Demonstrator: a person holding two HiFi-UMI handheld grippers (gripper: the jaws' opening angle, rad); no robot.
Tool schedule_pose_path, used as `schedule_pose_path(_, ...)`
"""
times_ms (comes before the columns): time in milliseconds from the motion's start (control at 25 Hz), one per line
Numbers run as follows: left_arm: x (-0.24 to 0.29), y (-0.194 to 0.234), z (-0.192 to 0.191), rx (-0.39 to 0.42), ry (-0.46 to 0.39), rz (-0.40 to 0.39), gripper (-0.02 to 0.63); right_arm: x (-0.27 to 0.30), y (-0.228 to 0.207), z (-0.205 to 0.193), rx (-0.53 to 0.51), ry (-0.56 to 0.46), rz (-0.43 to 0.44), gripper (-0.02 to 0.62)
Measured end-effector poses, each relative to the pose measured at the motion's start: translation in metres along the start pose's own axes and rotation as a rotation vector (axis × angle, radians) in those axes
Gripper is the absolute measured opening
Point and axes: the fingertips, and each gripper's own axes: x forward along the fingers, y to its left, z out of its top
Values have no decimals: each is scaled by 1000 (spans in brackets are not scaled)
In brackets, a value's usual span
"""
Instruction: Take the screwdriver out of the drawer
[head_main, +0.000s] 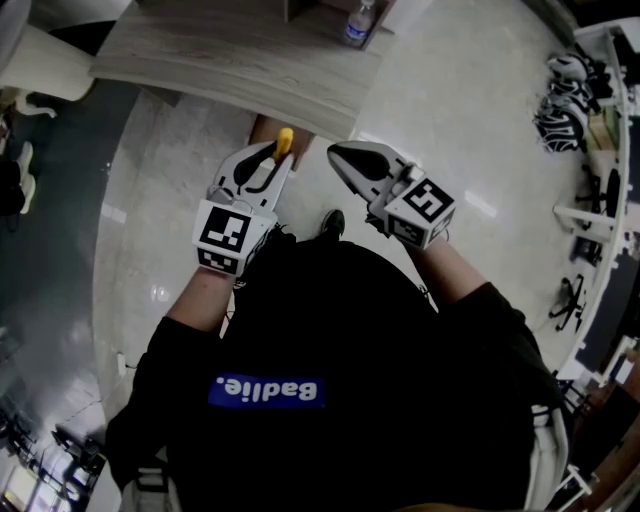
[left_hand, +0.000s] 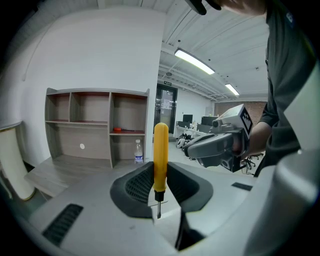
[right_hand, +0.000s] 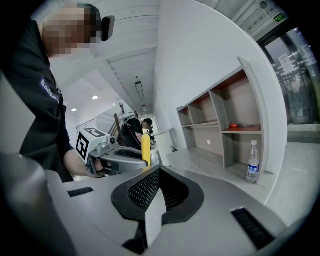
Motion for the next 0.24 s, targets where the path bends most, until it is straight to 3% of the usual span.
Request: schedule_pose_path(240, 1, -1, -1, 1, 7, -5, 80, -2, -2, -1, 10, 3, -9, 31)
